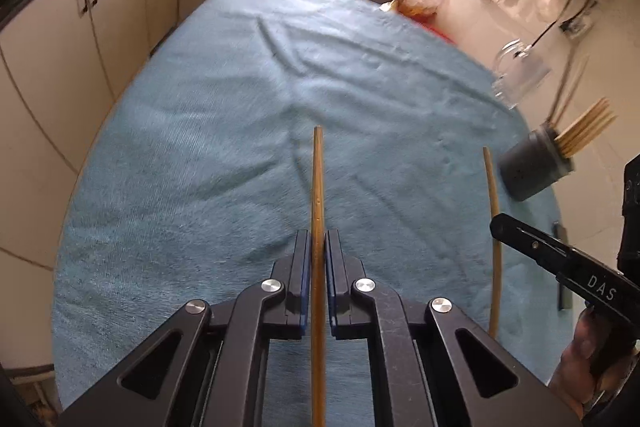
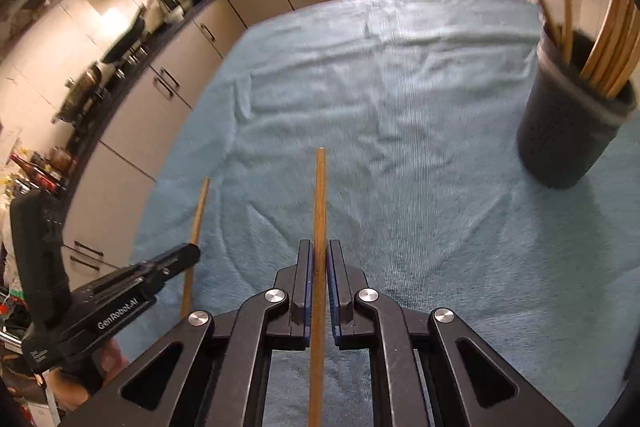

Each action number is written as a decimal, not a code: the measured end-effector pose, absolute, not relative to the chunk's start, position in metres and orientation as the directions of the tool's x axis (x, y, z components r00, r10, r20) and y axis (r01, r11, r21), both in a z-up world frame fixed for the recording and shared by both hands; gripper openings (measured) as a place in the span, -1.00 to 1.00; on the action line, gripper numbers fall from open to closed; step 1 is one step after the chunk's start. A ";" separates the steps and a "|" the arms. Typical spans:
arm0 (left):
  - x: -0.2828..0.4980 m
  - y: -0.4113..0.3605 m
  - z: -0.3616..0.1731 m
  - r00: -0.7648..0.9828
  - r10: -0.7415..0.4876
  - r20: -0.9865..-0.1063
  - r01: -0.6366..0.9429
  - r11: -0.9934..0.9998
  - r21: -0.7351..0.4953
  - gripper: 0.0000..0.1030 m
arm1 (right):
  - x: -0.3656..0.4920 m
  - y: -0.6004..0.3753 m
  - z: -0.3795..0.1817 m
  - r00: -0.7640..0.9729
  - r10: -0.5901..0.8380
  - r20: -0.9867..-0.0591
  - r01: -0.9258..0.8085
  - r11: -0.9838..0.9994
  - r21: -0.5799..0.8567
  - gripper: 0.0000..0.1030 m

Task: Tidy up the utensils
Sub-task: 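Lift both held chopsticks upright toward the black cup, then carry both held chopsticks upright over the black cup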

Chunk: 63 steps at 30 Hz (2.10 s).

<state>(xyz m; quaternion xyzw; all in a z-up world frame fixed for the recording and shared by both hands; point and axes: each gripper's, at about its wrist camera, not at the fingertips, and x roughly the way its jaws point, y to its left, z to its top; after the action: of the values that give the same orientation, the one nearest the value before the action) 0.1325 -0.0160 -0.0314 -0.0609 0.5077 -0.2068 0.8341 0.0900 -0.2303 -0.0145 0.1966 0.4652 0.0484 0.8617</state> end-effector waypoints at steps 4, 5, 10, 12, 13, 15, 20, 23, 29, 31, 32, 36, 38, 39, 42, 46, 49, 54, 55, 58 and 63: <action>0.121 -0.018 -0.005 0.452 -0.443 -0.774 0.315 0.891 -0.326 -0.87 | 0.072 -0.232 0.009 0.644 0.254 -0.722 0.067 0.921 0.384 -0.87; 0.118 -0.018 0.002 0.466 -0.446 -0.764 0.320 0.890 -0.325 -0.87 | 0.066 -0.232 0.017 0.669 0.245 -0.701 0.056 0.924 0.377 -0.86; 0.097 -0.020 0.033 0.532 -0.467 -0.706 0.349 0.881 -0.319 -0.87 | 0.044 -0.231 0.038 0.740 0.227 -0.633 0.027 0.931 0.365 -0.87; 0.090 -0.021 0.043 0.547 -0.471 -0.692 0.361 0.879 -0.312 -0.87 | 0.034 -0.228 0.048 0.769 0.207 -0.605 0.016 0.940 0.341 -0.86; 0.087 -0.023 0.047 0.552 -0.475 -0.685 0.371 0.876 -0.308 -0.87 | 0.030 -0.229 0.051 0.777 0.205 -0.596 0.011 0.941 0.337 -0.86; 0.080 -0.025 0.055 0.568 -0.479 -0.669 0.384 0.873 -0.299 -0.87 | 0.022 -0.227 0.059 0.798 0.205 -0.566 -0.012 0.946 0.325 -0.86; 0.068 -0.031 0.066 0.585 -0.489 -0.647 0.406 0.867 -0.288 -0.87 | 0.003 -0.227 0.069 0.839 0.185 -0.512 -0.018 0.950 0.313 -0.86; 0.064 -0.034 0.069 0.589 -0.492 -0.641 0.416 0.865 -0.281 -0.87 | -0.005 -0.233 0.072 0.852 0.181 -0.492 -0.016 0.947 0.320 -0.86; 0.059 -0.042 0.074 0.593 -0.499 -0.633 0.432 0.860 -0.273 -0.87 | -0.013 -0.248 0.074 0.862 0.166 -0.478 0.008 0.940 0.340 -0.87; 0.057 -0.044 0.076 0.598 -0.496 -0.629 0.437 0.860 -0.264 -0.87 | -0.017 -0.252 0.076 0.866 0.165 -0.472 0.011 0.937 0.348 -0.87; 0.057 -0.046 0.077 0.598 -0.497 -0.629 0.439 0.860 -0.262 -0.87 | -0.018 -0.253 0.077 0.868 0.164 -0.469 0.012 0.937 0.350 -0.87; 0.056 -0.050 0.078 0.596 -0.498 -0.630 0.445 0.858 -0.256 -0.87 | -0.025 -0.262 0.078 0.875 0.160 -0.457 0.017 0.933 0.359 -0.87; 0.057 -0.054 0.080 0.596 -0.495 -0.632 0.447 0.858 -0.251 -0.87 | -0.026 -0.267 0.078 0.878 0.156 -0.453 0.022 0.932 0.363 -0.87; 0.056 -0.055 0.080 0.596 -0.495 -0.632 0.449 0.858 -0.249 -0.87 | -0.028 -0.270 0.079 0.880 0.153 -0.450 0.026 0.930 0.367 -0.87; 0.056 -0.061 0.084 0.598 -0.494 -0.631 0.454 0.858 -0.241 -0.87 | -0.032 -0.282 0.081 0.887 0.144 -0.439 0.037 0.925 0.379 -0.87; 0.056 -0.070 0.087 0.596 -0.498 -0.630 0.467 0.853 -0.233 -0.87 | -0.039 -0.299 0.086 0.899 0.118 -0.421 0.061 0.919 0.390 -0.87; 0.055 -0.077 0.091 0.594 -0.502 -0.628 0.480 0.848 -0.224 -0.87 | -0.045 -0.313 0.090 0.908 0.093 -0.407 0.085 0.913 0.399 -0.87; 0.054 -0.090 0.098 0.591 -0.511 -0.624 0.500 0.839 -0.214 -0.87 | -0.056 -0.337 0.094 0.921 0.048 -0.387 0.128 0.900 0.417 -0.87; 0.054 -0.093 0.099 0.591 -0.512 -0.623 0.503 0.838 -0.211 -0.87 | -0.058 -0.343 0.094 0.923 0.038 -0.383 0.139 0.896 0.422 -0.87; 0.053 -0.101 0.105 0.591 -0.520 -0.617 0.517 0.831 -0.205 -0.87 | -0.064 -0.359 0.098 0.930 0.012 -0.367 0.162 0.883 0.440 -0.87; 0.053 -0.118 0.113 0.587 -0.536 -0.607 0.545 0.816 -0.194 -0.87 | -0.077 -0.380 0.105 0.938 -0.032 -0.346 0.198 0.867 0.458 -0.87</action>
<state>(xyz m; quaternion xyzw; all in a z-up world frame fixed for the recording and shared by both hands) 0.0528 -0.1177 0.1133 0.0066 0.3384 -0.3033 0.8908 -0.0766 -0.3801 0.1047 0.2510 0.1658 -0.0603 0.9518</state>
